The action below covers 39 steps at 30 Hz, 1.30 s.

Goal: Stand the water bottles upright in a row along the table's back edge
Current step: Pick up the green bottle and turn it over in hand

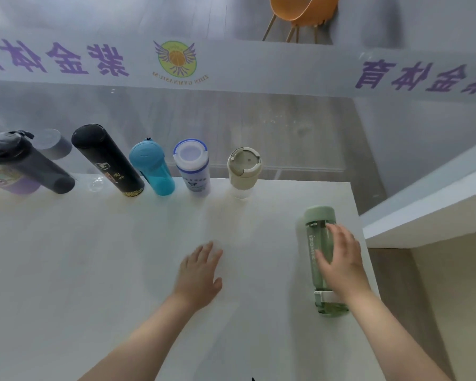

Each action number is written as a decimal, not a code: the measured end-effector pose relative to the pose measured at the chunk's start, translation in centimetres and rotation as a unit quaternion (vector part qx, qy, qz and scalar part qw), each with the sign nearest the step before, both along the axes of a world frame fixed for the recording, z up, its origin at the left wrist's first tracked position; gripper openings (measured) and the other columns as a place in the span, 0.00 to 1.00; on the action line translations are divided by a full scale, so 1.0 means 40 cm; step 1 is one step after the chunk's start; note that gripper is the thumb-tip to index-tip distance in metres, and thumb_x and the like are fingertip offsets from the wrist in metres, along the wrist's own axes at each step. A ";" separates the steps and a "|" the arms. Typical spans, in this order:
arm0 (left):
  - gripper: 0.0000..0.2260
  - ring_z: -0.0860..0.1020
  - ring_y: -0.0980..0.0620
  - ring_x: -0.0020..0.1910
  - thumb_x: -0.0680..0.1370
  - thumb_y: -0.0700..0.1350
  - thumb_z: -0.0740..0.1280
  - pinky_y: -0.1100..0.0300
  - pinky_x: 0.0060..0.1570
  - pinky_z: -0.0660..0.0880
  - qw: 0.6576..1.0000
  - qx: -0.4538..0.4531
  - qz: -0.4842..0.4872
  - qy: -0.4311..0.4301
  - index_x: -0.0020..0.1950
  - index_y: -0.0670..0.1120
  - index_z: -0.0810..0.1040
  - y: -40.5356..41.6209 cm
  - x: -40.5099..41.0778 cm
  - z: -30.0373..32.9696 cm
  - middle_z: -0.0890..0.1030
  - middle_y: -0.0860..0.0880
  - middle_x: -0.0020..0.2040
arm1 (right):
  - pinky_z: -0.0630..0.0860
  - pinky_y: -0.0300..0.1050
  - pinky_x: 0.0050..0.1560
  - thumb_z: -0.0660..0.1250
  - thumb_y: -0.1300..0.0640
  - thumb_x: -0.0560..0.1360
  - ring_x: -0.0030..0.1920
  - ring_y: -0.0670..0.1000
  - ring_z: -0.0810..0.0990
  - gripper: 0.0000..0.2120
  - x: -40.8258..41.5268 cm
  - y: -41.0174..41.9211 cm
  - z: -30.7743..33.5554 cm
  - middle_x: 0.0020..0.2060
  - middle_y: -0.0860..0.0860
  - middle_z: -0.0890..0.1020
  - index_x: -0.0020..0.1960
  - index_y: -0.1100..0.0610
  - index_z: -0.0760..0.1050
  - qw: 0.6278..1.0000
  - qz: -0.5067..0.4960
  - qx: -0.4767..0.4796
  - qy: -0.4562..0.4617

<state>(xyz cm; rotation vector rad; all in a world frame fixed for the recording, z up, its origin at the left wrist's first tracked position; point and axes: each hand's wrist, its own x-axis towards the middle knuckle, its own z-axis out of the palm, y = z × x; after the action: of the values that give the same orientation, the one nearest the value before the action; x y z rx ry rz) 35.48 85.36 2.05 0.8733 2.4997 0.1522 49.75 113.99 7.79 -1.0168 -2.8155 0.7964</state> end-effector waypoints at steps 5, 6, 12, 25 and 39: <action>0.33 0.66 0.38 0.72 0.67 0.54 0.71 0.35 0.63 0.66 1.000 -0.023 -0.018 -0.003 0.72 0.52 0.69 0.017 0.076 -0.021 0.66 0.43 0.75 | 0.62 0.56 0.71 0.70 0.46 0.73 0.75 0.55 0.57 0.44 0.096 -0.019 -0.028 0.76 0.53 0.54 0.78 0.48 0.45 0.991 -0.067 -0.104 -0.058; 0.33 0.64 0.38 0.73 0.68 0.54 0.70 0.36 0.65 0.64 1.000 -0.025 -0.019 0.001 0.73 0.52 0.67 0.023 0.085 -0.015 0.63 0.43 0.76 | 0.64 0.56 0.70 0.70 0.46 0.73 0.75 0.55 0.59 0.44 0.104 -0.027 -0.028 0.76 0.52 0.55 0.78 0.48 0.44 0.988 -0.080 -0.120 -0.054; 0.32 0.44 0.46 0.78 0.78 0.56 0.60 0.47 0.75 0.47 0.998 -0.031 -0.021 -0.042 0.79 0.53 0.49 0.050 0.115 0.004 0.44 0.48 0.80 | 0.70 0.54 0.64 0.68 0.45 0.74 0.70 0.57 0.67 0.44 0.096 -0.087 -0.023 0.73 0.55 0.62 0.77 0.47 0.42 0.981 -0.102 -0.157 -0.055; 0.40 0.71 0.59 0.66 0.70 0.59 0.72 0.67 0.62 0.66 0.923 0.202 0.088 -0.316 0.77 0.55 0.55 0.147 0.230 0.059 0.66 0.56 0.71 | 0.69 0.47 0.63 0.69 0.42 0.73 0.69 0.58 0.69 0.50 0.069 -0.225 -0.035 0.74 0.57 0.64 0.78 0.52 0.36 0.967 -0.112 -0.228 -0.032; 0.30 0.78 0.63 0.40 0.68 0.51 0.72 0.72 0.39 0.74 0.930 0.217 0.159 -0.250 0.68 0.59 0.67 0.035 0.194 0.128 0.72 0.55 0.56 | 0.69 0.60 0.67 0.70 0.67 0.64 0.70 0.62 0.61 0.44 0.114 -0.219 -0.076 0.73 0.61 0.64 0.75 0.51 0.57 0.981 0.175 0.083 0.016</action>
<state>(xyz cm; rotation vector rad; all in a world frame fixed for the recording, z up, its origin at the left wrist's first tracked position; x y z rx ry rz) 43.24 86.76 7.18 0.4878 2.1209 0.9421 54.31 105.22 4.73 -0.4881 -3.0122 0.5778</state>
